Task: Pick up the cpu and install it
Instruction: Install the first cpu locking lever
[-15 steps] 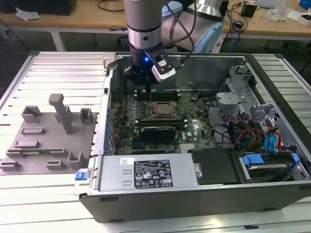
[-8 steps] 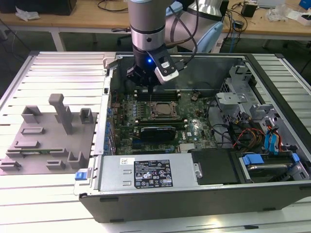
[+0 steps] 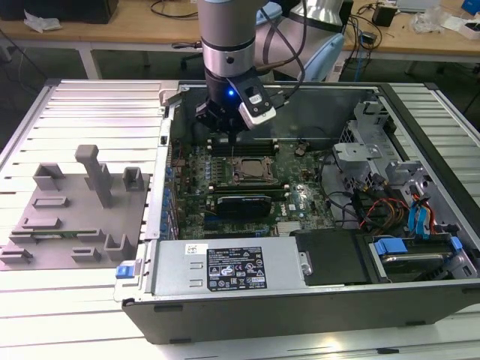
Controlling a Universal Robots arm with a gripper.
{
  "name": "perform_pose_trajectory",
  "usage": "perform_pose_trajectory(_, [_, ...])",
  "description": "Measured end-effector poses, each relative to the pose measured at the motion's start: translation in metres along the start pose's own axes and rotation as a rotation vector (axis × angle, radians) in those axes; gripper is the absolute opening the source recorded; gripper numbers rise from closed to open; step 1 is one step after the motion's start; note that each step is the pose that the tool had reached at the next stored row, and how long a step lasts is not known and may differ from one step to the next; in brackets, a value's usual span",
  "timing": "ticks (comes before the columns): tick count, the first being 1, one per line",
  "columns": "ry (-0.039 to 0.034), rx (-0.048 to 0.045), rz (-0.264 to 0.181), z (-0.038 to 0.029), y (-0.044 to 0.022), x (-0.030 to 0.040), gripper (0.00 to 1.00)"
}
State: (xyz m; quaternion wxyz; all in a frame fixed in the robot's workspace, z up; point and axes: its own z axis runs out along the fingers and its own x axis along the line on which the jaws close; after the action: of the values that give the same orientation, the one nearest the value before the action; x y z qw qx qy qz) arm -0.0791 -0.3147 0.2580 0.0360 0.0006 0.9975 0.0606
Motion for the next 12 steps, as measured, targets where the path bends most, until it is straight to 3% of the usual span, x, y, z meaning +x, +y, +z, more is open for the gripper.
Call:
perform_pose_trajectory(8, [0.0,-0.0001,0.0,-0.0172,0.0021,-0.0012,0.11])
perform_pose_trajectory(12, [0.0,0.0001,0.0,-0.0175,0.0021,0.0005,0.11])
